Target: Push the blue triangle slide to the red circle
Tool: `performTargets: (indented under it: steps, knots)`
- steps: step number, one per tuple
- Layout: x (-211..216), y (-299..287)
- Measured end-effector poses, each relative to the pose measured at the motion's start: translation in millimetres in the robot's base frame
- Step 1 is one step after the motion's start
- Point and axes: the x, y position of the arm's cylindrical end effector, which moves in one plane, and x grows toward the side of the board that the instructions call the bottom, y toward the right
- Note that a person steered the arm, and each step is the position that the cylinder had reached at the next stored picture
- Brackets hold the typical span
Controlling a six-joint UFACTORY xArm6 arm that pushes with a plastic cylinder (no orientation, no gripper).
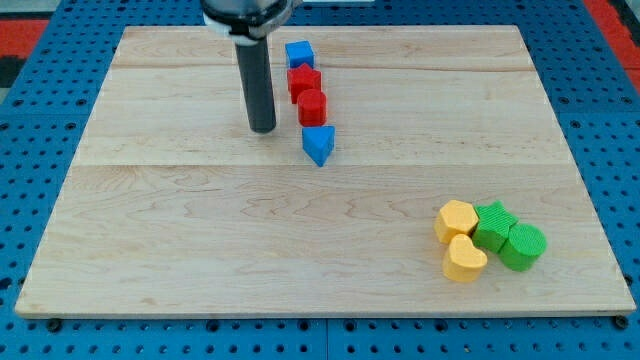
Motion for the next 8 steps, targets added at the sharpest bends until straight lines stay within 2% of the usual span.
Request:
performTargets:
  steps: [1, 2, 3, 4, 6, 8]
  knots:
    - [38, 0]
    - [54, 20]
    - [61, 71]
    - [62, 100]
    - [18, 63]
    - [12, 75]
